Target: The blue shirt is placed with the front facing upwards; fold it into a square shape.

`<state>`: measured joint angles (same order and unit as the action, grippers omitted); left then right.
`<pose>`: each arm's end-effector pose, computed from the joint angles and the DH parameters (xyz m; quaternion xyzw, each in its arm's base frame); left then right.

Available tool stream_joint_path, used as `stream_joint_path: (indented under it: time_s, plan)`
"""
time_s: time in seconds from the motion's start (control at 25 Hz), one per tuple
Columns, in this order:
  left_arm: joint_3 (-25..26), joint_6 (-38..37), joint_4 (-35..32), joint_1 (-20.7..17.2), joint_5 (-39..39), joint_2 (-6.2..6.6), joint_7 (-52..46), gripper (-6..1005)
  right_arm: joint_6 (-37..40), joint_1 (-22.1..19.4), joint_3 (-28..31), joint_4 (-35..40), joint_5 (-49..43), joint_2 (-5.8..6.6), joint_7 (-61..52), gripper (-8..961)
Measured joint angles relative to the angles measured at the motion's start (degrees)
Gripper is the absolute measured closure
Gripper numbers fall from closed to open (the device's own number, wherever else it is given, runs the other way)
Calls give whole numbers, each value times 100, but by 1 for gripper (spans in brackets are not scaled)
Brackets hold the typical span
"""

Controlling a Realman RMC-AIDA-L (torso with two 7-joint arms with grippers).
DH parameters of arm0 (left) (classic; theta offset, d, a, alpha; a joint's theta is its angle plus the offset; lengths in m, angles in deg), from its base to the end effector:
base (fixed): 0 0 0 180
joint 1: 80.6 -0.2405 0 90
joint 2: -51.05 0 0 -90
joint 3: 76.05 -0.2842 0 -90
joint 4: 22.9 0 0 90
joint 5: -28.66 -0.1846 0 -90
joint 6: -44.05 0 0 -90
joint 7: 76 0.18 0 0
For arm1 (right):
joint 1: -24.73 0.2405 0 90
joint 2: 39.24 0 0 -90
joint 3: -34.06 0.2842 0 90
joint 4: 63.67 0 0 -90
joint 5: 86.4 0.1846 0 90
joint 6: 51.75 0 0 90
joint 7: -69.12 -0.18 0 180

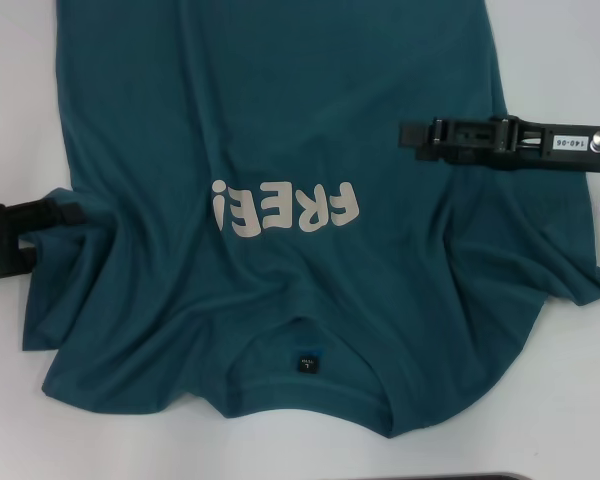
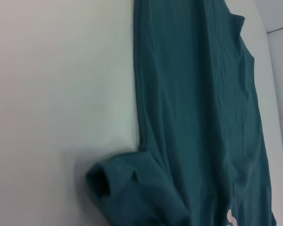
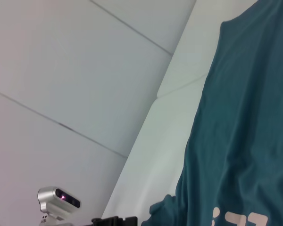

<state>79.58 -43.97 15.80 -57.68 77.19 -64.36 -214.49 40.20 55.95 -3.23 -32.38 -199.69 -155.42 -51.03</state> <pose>-0.3578 0.2964 -0.0059 -0.6327 -0.7331 -0.2234 0.1112 0.2572 0.3322 -0.0355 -0.7832 0.5495 0.2910 0.0069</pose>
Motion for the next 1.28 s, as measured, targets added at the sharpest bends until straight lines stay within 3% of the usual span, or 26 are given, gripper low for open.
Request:
stream_joint_path:
  time_s: [0.36,0.56,1.0,1.28]
  plan:
    - [-2,-11,5,17,-2,22,-57,445,16,-23,93,0,0,26,0,38]
    - [-10,-14,6,8,-2,30,-58,679,19,-21,106,0,0,35,-5,38]
    - [51,-60,65,-42,38,92,-20,917,40,-20,181,0,0,34,-8,37]
    - [55,-69,278,-73,-3,260,-152,997,42,-20,180,0,0,34,-11,37]
